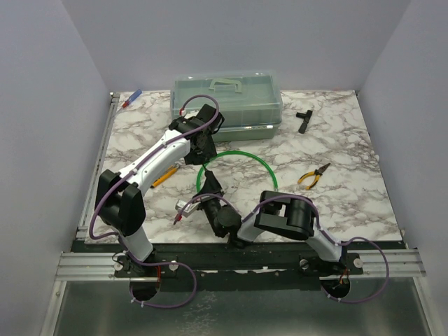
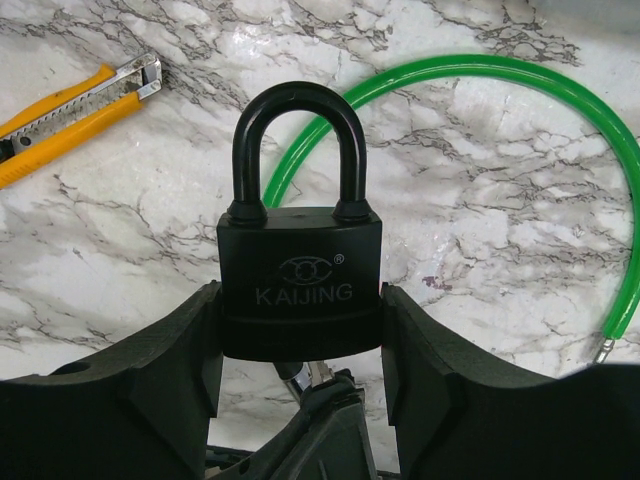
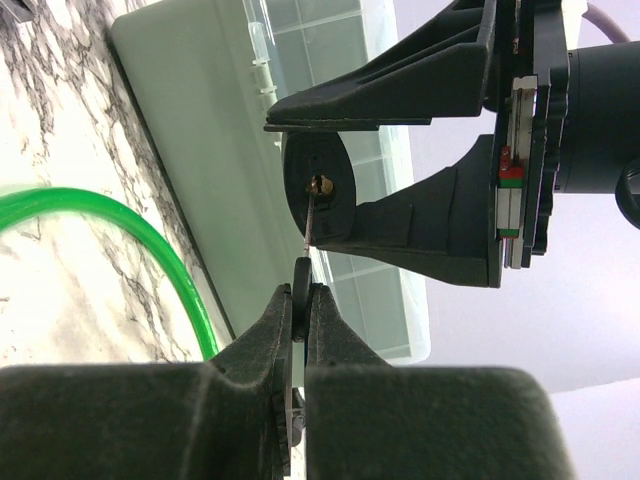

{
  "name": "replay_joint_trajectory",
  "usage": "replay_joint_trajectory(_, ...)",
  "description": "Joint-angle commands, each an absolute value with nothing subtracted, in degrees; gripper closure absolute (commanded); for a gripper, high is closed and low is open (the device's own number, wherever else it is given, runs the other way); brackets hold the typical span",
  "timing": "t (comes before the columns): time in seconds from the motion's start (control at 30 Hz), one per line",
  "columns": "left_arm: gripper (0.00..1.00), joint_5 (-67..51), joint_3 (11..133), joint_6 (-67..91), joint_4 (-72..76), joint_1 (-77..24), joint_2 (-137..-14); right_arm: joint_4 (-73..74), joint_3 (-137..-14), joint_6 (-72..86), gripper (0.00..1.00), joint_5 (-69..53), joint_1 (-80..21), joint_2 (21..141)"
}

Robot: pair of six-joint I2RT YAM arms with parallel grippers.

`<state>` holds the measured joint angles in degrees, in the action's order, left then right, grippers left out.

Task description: Unlock with the key

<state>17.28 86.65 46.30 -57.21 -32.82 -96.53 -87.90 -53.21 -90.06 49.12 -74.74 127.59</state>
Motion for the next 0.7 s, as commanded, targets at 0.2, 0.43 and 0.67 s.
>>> replay_joint_trajectory(0.2,1.00,16.67,86.44,45.97,-58.01,-32.08,-92.20,-101.93,-54.56,-90.01,1.00,53.50,-75.85,127.18)
replay_joint_trajectory(0.43,1.00,17.26,85.41,45.98,-56.89,-32.08,-91.84,-102.04,-55.51,-90.61,1.00,52.74,-75.97,126.28)
replay_joint_trajectory(0.67,1.00,18.57,85.21,46.28,-55.19,-32.08,-92.34,-102.04,-55.83,-90.96,1.00,52.54,-77.04,125.71)
